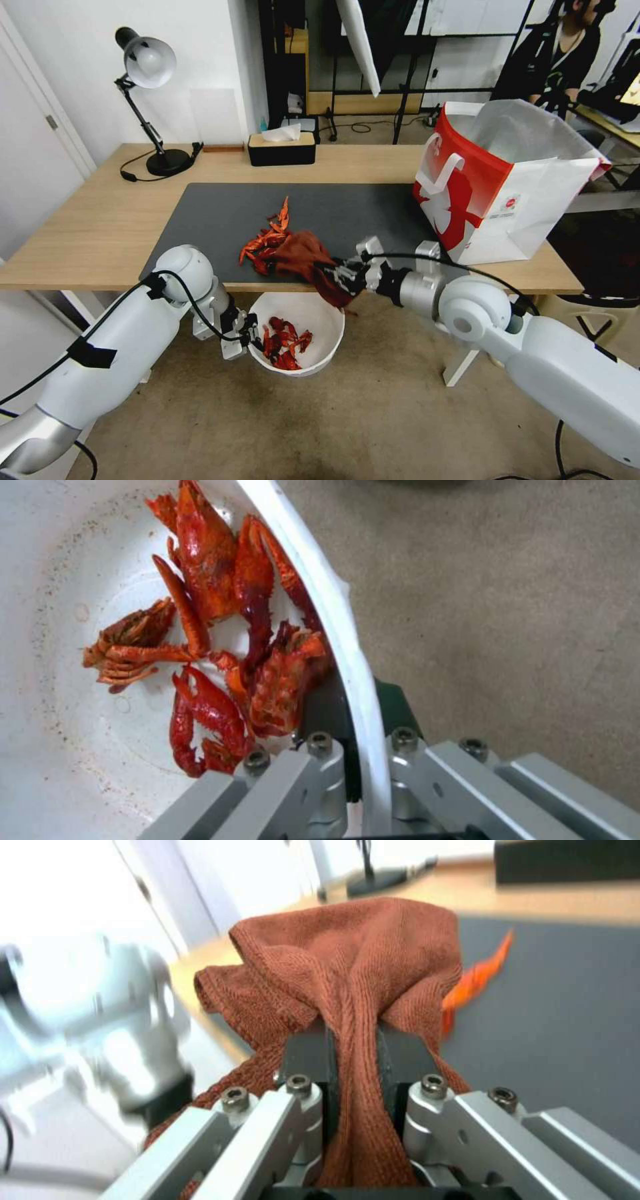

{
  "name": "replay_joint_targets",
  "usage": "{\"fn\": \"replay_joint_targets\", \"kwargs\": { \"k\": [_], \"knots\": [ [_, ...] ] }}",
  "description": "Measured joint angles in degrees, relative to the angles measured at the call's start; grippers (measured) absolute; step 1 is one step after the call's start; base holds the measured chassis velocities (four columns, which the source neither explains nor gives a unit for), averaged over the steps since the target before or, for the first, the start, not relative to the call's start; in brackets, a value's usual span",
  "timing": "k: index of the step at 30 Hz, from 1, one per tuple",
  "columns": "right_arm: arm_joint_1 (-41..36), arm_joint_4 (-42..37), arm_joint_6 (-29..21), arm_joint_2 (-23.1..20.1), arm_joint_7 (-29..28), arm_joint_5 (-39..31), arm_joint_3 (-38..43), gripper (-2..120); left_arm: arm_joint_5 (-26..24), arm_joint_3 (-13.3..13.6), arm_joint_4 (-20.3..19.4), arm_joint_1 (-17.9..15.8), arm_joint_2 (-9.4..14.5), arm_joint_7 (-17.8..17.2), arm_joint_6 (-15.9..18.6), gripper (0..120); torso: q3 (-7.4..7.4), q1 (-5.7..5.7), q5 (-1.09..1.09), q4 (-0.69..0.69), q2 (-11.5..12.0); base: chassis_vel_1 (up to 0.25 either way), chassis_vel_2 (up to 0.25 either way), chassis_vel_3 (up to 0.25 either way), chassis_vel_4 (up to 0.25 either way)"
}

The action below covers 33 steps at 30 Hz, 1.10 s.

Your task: Sweep shrimp from table into container with towel, then put container into takeout bag.

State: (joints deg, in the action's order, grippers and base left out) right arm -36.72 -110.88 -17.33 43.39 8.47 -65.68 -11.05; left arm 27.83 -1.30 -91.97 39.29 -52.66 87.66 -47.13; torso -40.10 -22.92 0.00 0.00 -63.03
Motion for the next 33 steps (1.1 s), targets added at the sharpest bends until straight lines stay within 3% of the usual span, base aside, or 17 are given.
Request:
{"fn": "replay_joint_targets", "kwargs": {
  "k": [10,18,30,32,33],
  "knots": [
    [10.9,14.1,3.6,6.1,4.1,-3.8,-3.3,10,-0.3,-1.9,0.3,1.6,0.7,0.0,0.0,0,-0.01,0.0,-0.02,0.01,0.0,0.0,0.0,0.0,0.0],
    [23.5,29.5,3.6,15.0,4.9,-3.9,-9.4,10,-1.0,-2.5,1.2,1.6,0.9,0.0,0.0,0,-0.01,-0.01,0.0,0.01,0.0,0.0,0.0,0.0,0.0],
    [26.6,34.9,3.3,18.1,5.2,-2.7,-11.5,10,-1.3,-2.6,1.6,1.5,0.9,0.0,0.0,0,-0.01,-0.02,-0.01,0.03,0.0,0.0,0.0,0.0,0.0],
    [27.0,35.6,3.3,18.4,5.3,-2.5,-11.8,10,-1.4,-2.6,1.8,1.5,0.9,0.0,0.0,0,-0.01,-0.01,-0.01,-0.04,0.0,0.0,0.0,0.0,0.0],
    [28.8,39.6,3.2,20.6,5.6,-1.4,-12.8,10,-1.6,-2.7,2.1,1.4,0.9,0.0,0.0,0,0.0,0.0,0.0,-0.05,0.0,0.0,0.0,0.0,0.0]
  ]
}}
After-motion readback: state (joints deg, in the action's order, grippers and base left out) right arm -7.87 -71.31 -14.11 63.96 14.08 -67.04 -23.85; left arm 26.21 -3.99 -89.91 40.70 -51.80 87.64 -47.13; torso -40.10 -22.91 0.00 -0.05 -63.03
